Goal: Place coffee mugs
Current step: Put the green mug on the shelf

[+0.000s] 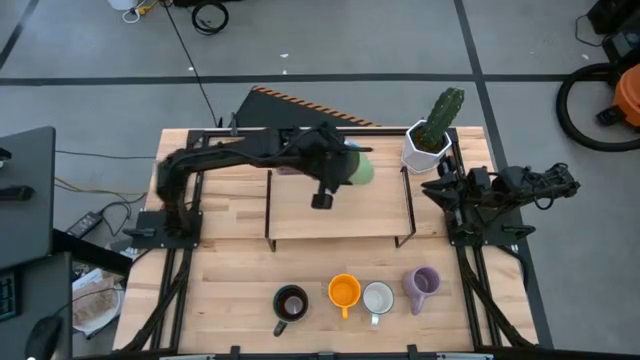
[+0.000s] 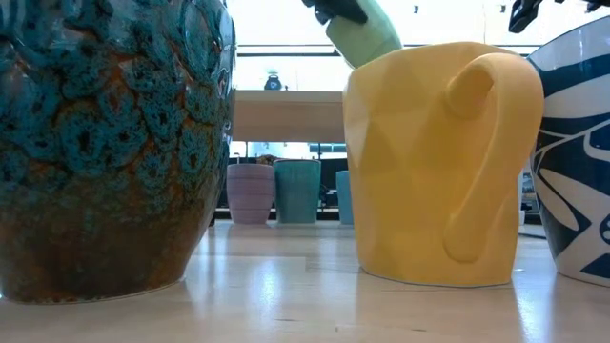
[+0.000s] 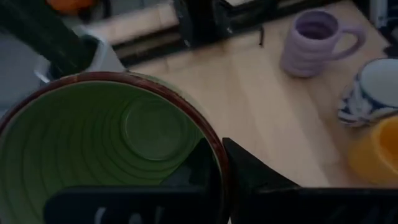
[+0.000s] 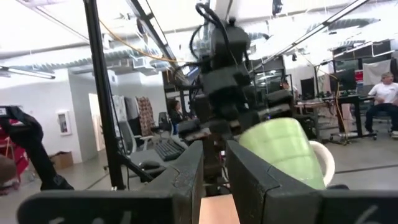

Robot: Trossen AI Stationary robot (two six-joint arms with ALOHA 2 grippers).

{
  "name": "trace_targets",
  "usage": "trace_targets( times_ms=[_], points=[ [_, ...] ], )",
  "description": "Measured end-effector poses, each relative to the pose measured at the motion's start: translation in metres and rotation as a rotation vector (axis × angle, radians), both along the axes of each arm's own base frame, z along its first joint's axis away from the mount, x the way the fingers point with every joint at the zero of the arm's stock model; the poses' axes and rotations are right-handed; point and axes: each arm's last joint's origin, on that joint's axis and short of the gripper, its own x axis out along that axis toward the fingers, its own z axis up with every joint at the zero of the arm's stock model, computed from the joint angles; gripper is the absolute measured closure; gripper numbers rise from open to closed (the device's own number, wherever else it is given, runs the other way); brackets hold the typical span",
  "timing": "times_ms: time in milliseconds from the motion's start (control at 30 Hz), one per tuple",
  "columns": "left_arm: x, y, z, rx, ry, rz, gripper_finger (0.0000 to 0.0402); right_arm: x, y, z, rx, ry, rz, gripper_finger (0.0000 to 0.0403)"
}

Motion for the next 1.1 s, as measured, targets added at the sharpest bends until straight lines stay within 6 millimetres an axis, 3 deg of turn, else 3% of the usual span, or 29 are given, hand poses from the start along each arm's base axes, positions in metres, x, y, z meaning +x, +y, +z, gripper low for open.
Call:
trace_targets(
  times_ms=[133,333,1100],
  points=[
    [0.014,0.005,-0.011,-0.018,0.12,0.022,0.0376,0.001,0.001,-0.003,-0.013,0.025,0.02,0.0325],
    [0.015,0.006,-0.027,-0.061,0.26,0.017,0.0375,0.002,0.002,-0.006,-0.013,0.057,0.048,0.0325],
    [0.011,-0.003,-0.03,-0.106,0.322,-0.03,0.0368,0.002,0.002,-0.008,0.014,0.081,0.067,0.0325]
  ],
)
